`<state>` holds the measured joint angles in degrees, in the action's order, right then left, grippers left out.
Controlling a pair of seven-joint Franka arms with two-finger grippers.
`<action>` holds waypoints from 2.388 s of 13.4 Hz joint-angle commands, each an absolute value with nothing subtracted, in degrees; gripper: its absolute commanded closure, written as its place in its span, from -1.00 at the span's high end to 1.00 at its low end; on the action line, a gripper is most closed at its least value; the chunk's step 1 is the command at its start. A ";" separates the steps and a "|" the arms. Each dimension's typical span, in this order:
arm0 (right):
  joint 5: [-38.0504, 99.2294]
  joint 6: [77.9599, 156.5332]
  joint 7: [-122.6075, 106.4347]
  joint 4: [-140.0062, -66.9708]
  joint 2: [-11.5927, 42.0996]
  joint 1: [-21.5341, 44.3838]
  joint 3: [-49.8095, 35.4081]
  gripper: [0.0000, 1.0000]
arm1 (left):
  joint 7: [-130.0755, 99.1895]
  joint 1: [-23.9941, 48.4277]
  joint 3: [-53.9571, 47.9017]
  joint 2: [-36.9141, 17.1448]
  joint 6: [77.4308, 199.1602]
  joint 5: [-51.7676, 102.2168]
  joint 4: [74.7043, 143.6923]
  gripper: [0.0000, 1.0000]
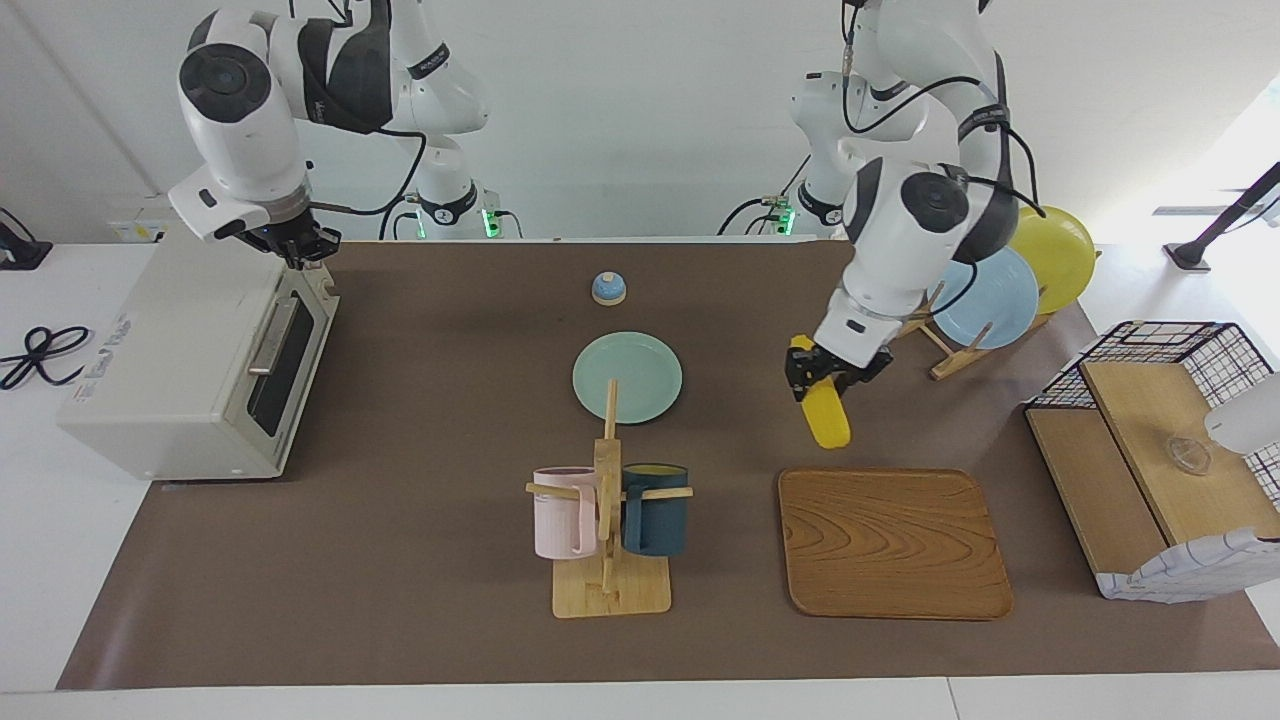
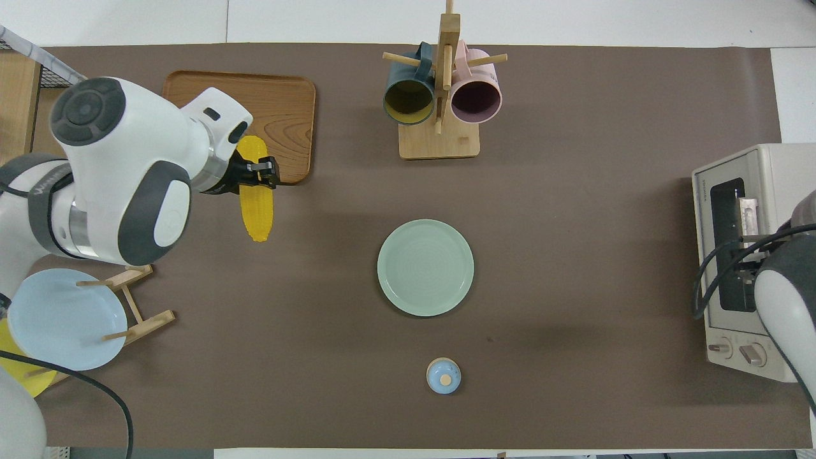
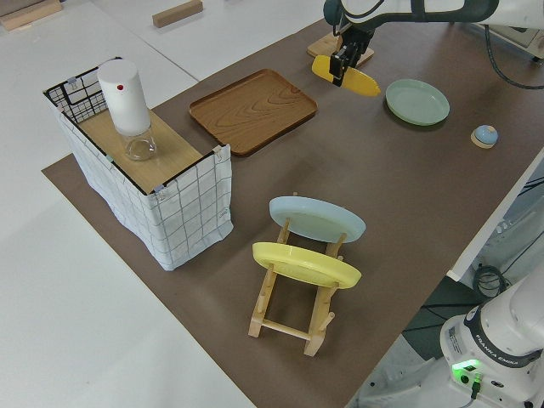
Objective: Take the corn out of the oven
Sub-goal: 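Carry the corn with the left gripper onto the wooden tray, then release the corn and lift the left gripper away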
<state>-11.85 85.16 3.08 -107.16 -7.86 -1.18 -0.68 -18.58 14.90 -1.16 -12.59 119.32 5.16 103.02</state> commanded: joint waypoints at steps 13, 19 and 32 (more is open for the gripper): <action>-1.32 78.40 0.62 -87.01 2.81 -1.94 -1.49 1.00 | -6.61 7.38 -1.93 -37.00 132.80 2.99 83.75 -1.00; -1.58 79.10 0.62 -89.12 0.26 -0.97 -1.49 1.00 | -5.62 6.77 -2.02 -36.39 133.07 3.60 84.38 1.00; -1.05 79.63 0.62 -87.19 1.05 -2.29 0.35 1.00 | -6.15 4.05 0.35 -12.59 99.17 3.08 83.41 1.00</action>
<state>-1.24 79.79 2.46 -87.87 0.94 -1.50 0.51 -6.02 4.22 -0.31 -17.45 103.92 3.76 81.32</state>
